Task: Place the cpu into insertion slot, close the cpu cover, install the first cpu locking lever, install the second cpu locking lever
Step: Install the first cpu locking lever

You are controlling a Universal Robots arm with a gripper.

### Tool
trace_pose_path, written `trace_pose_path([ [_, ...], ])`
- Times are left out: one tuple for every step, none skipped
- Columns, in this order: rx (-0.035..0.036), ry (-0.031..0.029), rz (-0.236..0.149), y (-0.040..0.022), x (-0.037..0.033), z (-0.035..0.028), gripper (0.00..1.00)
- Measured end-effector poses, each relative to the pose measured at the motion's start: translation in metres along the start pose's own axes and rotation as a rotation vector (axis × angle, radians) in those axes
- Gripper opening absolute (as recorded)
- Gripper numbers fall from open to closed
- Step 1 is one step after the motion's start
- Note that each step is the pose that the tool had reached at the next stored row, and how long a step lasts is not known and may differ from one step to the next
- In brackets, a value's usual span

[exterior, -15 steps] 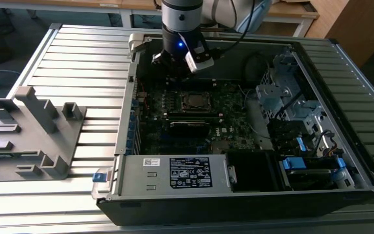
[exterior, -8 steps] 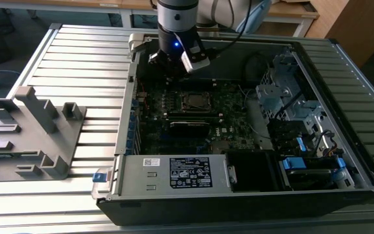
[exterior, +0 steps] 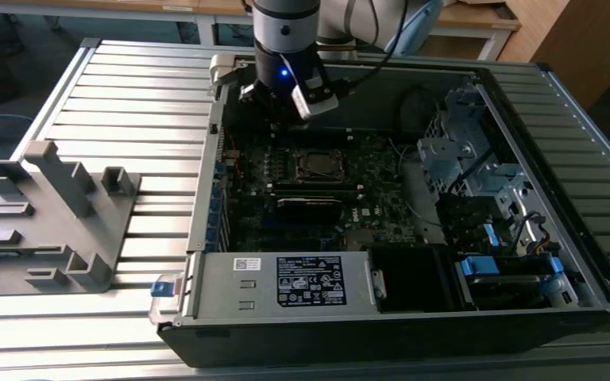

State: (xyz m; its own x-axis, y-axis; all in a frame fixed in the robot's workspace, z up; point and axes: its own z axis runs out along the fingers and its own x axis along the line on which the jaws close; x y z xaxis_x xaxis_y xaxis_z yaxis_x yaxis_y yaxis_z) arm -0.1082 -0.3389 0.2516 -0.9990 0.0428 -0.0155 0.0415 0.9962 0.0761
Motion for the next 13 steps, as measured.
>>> trace_pose_path([
  [-0.0033, 0.0000, 0.000, 0.0000, 0.0002, 0.0000, 0.10],
  [-0.0042, -0.0001, 0.000, 0.0000, 0.0008, 0.0000, 0.10],
  [-0.0048, -0.0003, 0.000, -0.0001, 0.0018, 0.0000, 0.10],
  [-0.0054, -0.0009, 0.000, -0.0002, 0.0033, 0.0000, 0.10],
  [-0.0060, -0.0013, 0.000, -0.0003, 0.0049, -0.0001, 0.10],
  [-0.0067, -0.0017, 0.000, -0.0003, 0.0064, -0.0001, 0.10],
  [-0.0078, -0.0020, 0.000, -0.0004, 0.0079, -0.0001, 0.10],
  [-0.0095, -0.0022, 0.000, -0.0005, 0.0090, -0.0001, 0.10],
  [-0.0123, -0.0022, 0.000, -0.0005, 0.0097, -0.0001, 0.10],
  [-0.0164, -0.0021, 0.000, -0.0006, 0.0100, -0.0001, 0.10],
  [-0.0258, -0.0016, 0.000, -0.0006, 0.0103, -0.0002, 0.10],
  [-0.0403, -0.0011, 0.001, -0.0007, 0.0105, -0.0002, 0.10],
  [-0.0549, -0.0004, 0.001, -0.0008, 0.0108, -0.0002, 0.10],
])
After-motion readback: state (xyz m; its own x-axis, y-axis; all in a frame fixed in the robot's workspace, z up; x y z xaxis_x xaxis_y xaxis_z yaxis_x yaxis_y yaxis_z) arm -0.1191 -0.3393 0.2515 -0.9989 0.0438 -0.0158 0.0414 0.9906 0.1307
